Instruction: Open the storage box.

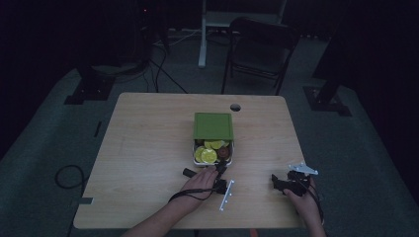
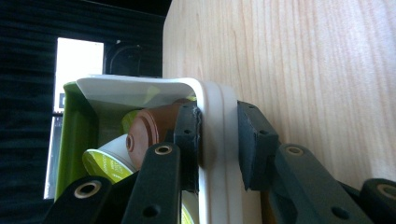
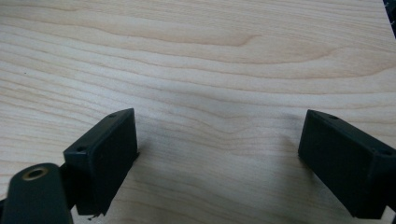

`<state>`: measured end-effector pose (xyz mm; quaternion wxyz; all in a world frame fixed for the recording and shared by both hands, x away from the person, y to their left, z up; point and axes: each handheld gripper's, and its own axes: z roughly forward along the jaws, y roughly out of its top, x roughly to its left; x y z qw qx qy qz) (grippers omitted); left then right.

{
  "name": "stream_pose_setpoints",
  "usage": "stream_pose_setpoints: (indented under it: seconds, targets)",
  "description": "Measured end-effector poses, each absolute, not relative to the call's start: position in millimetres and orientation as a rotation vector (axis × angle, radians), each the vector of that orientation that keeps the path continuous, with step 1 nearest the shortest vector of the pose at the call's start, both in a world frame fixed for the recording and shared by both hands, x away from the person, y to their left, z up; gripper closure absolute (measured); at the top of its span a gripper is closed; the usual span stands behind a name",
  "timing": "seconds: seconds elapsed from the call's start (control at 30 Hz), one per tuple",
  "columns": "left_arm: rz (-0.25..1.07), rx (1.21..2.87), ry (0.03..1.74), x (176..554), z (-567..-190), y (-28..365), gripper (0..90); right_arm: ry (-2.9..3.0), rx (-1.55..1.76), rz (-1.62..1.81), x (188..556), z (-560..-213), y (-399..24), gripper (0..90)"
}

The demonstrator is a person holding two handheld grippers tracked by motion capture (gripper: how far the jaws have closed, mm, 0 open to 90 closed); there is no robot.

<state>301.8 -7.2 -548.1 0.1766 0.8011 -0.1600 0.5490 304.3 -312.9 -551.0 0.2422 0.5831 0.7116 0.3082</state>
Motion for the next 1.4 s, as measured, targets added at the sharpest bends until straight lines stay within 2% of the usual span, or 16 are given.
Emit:
stream_pose_setpoints:
  seconds: [1.4]
  targets:
    - [1.462,2.324,-0.444,252,-547,-5,72.6,1.945,1.594,0.842,304,-551,-313,11.2]
